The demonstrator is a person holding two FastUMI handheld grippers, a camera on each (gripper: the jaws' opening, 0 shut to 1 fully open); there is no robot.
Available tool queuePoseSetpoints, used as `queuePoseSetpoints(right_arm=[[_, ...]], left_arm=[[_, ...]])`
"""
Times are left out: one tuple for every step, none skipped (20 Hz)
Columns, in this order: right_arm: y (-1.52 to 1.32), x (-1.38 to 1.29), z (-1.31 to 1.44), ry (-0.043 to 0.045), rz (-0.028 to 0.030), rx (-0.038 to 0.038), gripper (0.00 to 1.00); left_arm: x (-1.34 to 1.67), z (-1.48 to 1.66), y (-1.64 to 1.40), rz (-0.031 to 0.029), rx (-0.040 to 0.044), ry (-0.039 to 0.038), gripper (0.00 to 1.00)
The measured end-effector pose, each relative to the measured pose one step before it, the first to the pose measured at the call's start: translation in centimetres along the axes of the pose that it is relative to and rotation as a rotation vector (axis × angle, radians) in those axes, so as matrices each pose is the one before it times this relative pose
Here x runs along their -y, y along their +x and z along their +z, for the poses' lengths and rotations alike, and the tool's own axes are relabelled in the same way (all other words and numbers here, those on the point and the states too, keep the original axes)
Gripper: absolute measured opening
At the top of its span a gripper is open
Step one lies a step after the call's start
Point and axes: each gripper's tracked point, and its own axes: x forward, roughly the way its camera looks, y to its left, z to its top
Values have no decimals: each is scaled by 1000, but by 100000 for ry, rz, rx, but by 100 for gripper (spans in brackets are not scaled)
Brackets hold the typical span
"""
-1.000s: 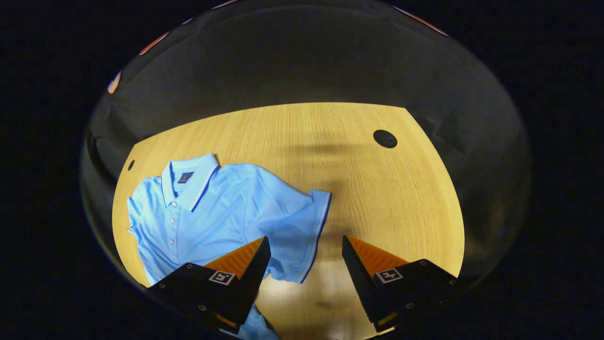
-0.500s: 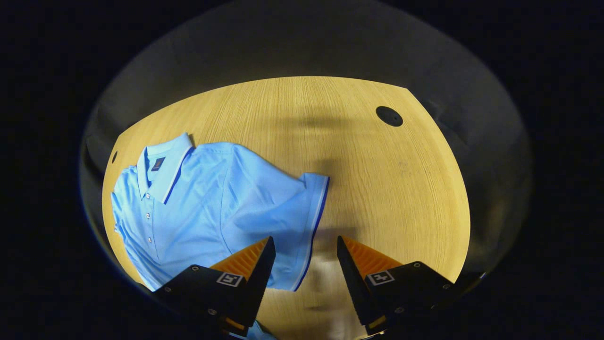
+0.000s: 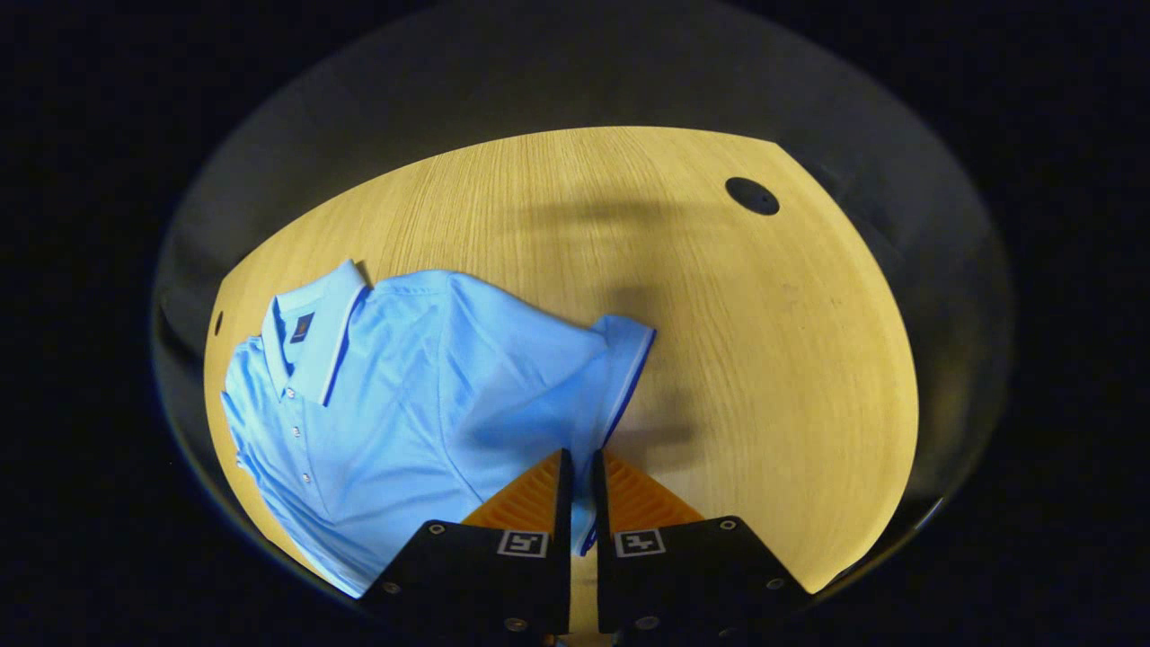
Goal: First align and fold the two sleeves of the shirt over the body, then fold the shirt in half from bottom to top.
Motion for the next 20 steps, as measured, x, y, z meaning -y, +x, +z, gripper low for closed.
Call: queuePoseSetpoints(right_arm=[[-307, -208, 291, 1454, 1294, 936, 11], [-347, -395, 722, 831, 1678, 2614, 9], [-574, -665, 485, 379, 2167, 2009, 8], [-568, -520, 497, -471, 1363, 1535, 7], [-491, -702, 206, -439, 1936, 1240, 7], [-369, -725, 217, -445, 1349, 868, 7], [-517, -899, 145, -880, 1771, 1049, 7], [-287, -768, 302, -462, 1460, 1128, 7], [-361, -1002, 115, -524, 1736, 997, 7], [-279, -783, 151, -964, 856, 297, 7], [-171, -933, 67, -1192, 931, 782, 7], [-213, -792, 305, -1047, 239, 1065, 7], [-146, -778, -8, -1093, 336, 542, 7], [-80, -727, -27, -604, 153, 84, 7], [-53, -877, -202, -259, 288, 10, 7], [0, -615, -40, 576, -619, 385, 7], [102, -600, -112, 892, -1144, 556, 7], [-9, -649, -34, 988, -789, 466, 8], [59, -862, -250, 1321, -512, 154, 10], [49, -973, -222, 1712, 312, -458, 12]], left_arm=[[-232, 199, -215, 293, 631, 457, 100], [-448, 186, -281, 457, 419, 82, 100], [-373, 73, -235, 567, 287, -222, 100], [-398, -208, -268, 594, 156, -555, 100], [-371, 8, -235, 485, -9, -829, 100], [-463, -91, -163, 542, 218, -678, 100], [-506, -20, -8, 677, -19, -768, 100], [-673, -582, -141, 213, -1123, -426, 100], [-1244, -647, 250, 1865, -1511, -70, 100], [-1202, -891, 508, 1079, -2737, -1259, 100], [-1080, -691, 380, 829, -2406, -1700, 100], [-1070, -554, 362, 948, -1462, -1523, 100], [-945, -278, 418, 148, -763, -1265, 100], [-891, -325, 679, 156, -971, -835, 100], [-901, -333, 696, -226, -1288, -1062, 100], [-587, -767, 788, -1109, -1987, -1436, 100], [-576, -537, 711, -1400, -1602, -1578, 100], [-505, -802, 841, -2035, -1529, -1562, 100], [-571, -747, 894, -2197, -1646, -1301, 98], [-653, -815, 891, -2014, -2043, -1301, 100]])
